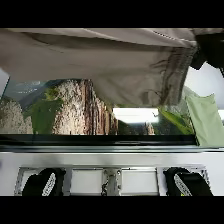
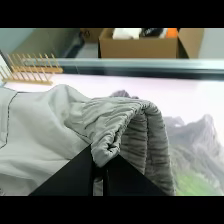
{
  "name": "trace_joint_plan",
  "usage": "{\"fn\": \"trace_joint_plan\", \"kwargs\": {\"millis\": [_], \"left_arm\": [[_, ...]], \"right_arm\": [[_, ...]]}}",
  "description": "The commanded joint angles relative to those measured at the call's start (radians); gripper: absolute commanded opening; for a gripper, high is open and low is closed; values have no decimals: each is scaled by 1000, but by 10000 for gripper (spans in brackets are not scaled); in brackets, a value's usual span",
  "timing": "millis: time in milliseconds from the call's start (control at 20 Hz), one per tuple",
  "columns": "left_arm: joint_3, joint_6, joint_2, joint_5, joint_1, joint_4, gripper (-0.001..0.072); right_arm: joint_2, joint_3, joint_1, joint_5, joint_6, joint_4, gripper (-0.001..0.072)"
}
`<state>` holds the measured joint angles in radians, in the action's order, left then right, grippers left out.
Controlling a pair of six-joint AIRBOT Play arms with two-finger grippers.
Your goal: Fold the clothes and pants, and hang the long-sleeved shirts on hangers.
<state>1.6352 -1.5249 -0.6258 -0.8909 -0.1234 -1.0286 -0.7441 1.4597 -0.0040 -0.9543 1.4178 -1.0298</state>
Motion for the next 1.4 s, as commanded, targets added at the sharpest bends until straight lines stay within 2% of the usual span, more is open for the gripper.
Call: {"fn": "trace_joint_plan", "kwargs": {"millis": [0,150,300,450,600,800,1000,1200,1350], "left_arm": [[63,-5,121,14,-1,0,4],[98,-20,137,39,-1,0,4],[126,-20,64,10,-1,10,4],[112,-21,-78,-14,-1,11,5],[47,-22,-278,-15,0,12,4],[32,-34,-611,-16,62,10,5],[183,-36,-922,-24,143,8,4],[302,-72,-1072,-35,160,8,4],[323,-92,-1067,-87,131,6,4]], "right_arm": [[156,18,0,-97,84,-10,27],[216,17,-1,-190,167,-11,27],[208,14,0,-323,270,-11,28],[103,-3,0,-441,361,-10,27],[-75,-56,0,-500,363,-23,27],[-399,-78,0,-468,347,-80,27],[-660,-64,0,-288,344,-92,27],[-735,-38,-1,-129,344,-105,27],[-714,-26,0,-129,315,-125,27]]}}
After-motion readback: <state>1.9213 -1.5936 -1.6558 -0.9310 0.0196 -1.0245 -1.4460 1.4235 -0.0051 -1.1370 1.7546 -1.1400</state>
